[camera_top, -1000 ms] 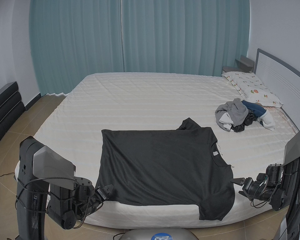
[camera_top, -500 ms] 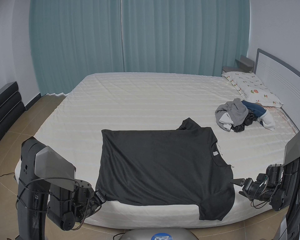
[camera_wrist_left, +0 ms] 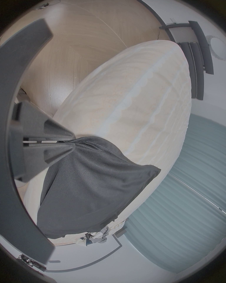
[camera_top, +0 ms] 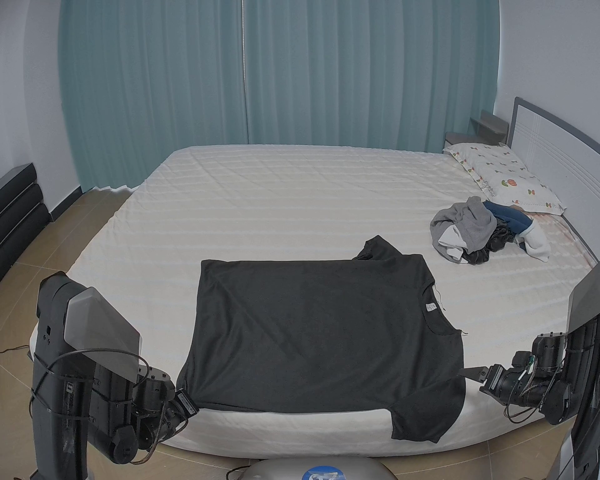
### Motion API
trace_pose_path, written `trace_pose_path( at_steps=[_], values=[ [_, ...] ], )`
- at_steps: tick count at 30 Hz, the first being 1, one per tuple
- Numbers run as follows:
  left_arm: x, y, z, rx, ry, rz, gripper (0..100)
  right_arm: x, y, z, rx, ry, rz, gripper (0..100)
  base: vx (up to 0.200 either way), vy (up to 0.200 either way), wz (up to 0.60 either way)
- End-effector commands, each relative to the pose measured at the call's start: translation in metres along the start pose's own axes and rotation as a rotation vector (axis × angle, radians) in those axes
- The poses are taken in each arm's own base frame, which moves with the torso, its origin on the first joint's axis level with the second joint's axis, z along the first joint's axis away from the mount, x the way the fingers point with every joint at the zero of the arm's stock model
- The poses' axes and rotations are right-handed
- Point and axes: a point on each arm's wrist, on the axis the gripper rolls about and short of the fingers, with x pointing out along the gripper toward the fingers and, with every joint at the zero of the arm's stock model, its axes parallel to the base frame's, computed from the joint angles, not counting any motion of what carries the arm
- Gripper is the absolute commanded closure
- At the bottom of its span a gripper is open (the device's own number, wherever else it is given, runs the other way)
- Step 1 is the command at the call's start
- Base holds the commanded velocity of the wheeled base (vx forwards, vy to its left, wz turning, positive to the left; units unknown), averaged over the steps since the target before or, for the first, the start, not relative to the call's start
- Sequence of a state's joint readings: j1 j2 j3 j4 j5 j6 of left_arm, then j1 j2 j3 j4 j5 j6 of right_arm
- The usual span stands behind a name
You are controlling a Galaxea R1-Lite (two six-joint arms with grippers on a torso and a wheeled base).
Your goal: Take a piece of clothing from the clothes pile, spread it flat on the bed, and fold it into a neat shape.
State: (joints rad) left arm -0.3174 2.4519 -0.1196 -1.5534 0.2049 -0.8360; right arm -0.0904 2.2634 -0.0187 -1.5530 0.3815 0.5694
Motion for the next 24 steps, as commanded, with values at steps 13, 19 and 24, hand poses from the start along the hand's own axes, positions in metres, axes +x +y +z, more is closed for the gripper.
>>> trace_pose_path(
  at_steps=[13,19,24],
  values=[
    [-0.001,0.007,0.005,-0.009,-0.008,0.014,100,0.009,-0.005,-0.012,-0.007,0.078,0.002,0,0.0,0.0,0.0],
    [0.0,0.006,0.005,-0.011,-0.007,0.013,100,0.026,-0.011,-0.01,-0.012,0.075,0.004,0,0.0,0.0,0.0],
    [0.0,0.006,0.005,-0.011,-0.008,0.01,100,0.033,-0.009,-0.009,-0.023,0.076,0.018,0,0.0,0.0,0.0]
  ],
)
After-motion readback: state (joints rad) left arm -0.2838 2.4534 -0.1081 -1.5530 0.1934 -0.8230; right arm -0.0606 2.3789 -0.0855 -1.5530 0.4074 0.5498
